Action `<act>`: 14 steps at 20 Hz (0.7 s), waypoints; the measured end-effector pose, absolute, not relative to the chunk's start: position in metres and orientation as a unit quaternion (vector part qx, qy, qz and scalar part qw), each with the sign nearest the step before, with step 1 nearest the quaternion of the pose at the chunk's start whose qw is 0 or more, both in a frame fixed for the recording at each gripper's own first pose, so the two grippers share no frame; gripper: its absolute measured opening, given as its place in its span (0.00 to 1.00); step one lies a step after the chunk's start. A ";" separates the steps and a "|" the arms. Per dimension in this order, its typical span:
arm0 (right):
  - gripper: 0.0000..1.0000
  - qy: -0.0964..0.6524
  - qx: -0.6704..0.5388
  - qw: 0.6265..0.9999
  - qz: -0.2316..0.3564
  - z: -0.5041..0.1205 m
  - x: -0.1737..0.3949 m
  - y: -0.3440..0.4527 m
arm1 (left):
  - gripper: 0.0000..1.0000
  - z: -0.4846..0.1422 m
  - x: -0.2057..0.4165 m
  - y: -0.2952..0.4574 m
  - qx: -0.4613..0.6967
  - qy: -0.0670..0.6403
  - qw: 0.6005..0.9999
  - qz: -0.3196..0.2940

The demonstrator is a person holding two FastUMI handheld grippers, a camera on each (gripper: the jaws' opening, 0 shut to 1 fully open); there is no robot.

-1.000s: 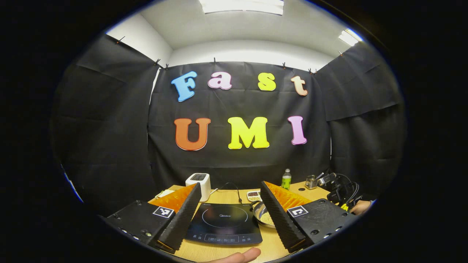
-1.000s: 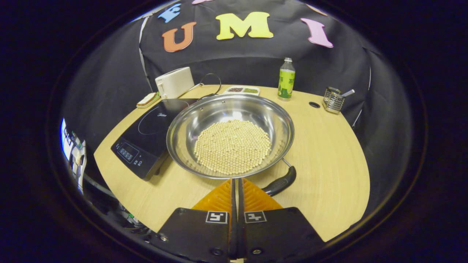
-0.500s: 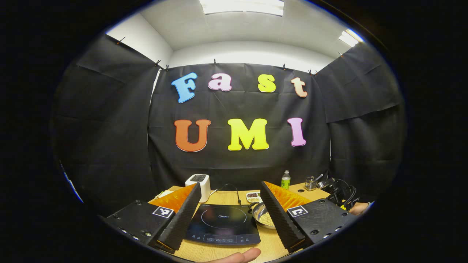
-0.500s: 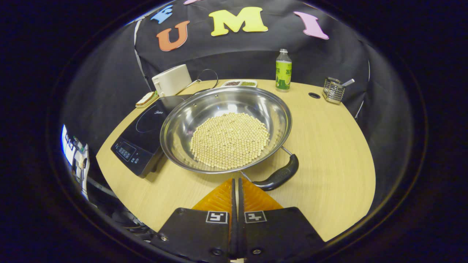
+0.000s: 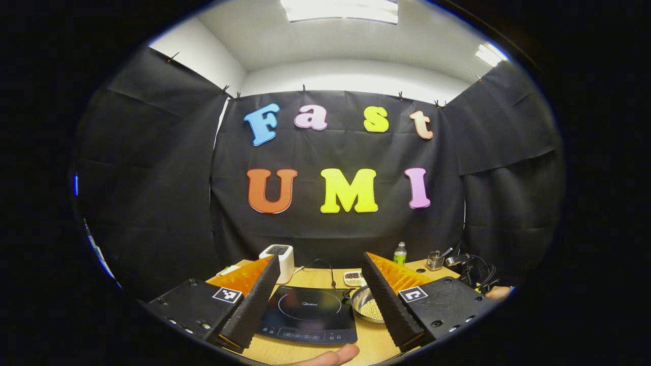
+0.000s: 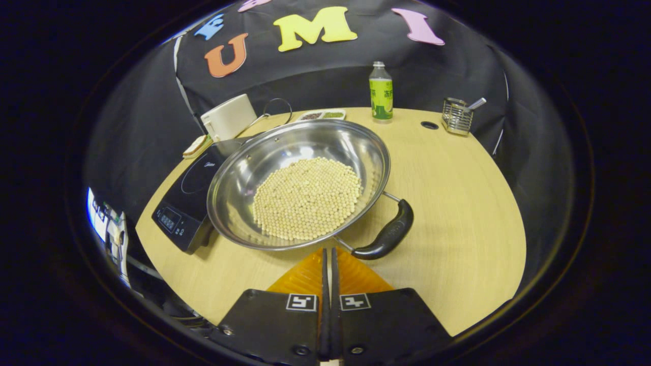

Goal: First push the handle of the pot to place it horizontally, then grasp the pot with both hands and set it on the induction cooktop.

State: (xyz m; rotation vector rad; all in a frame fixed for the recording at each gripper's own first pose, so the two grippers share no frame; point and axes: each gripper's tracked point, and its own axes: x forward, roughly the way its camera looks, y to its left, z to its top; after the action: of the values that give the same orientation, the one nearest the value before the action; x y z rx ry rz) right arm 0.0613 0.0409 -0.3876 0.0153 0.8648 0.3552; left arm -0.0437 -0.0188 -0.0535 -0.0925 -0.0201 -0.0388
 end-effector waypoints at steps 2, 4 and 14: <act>0.04 0.419 0.009 0.892 0.169 -0.390 0.069 0.036 | 0.96 -0.052 -0.036 -0.018 -0.044 -0.007 0.999 -0.015; 0.04 0.424 0.009 0.891 0.161 -0.394 0.077 0.029 | 0.96 -0.049 -0.028 -0.016 -0.038 -0.005 0.999 -0.010; 0.04 0.441 0.051 0.884 0.146 -0.401 0.114 0.001 | 0.96 -0.054 0.018 -0.034 -0.046 0.015 0.998 -0.028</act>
State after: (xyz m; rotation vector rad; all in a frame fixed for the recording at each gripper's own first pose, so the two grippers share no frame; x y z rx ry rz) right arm 0.1141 0.0014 -0.4013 0.1056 0.9170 0.3028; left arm 0.0175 -0.0336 -0.0535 -0.0919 0.0292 -0.0568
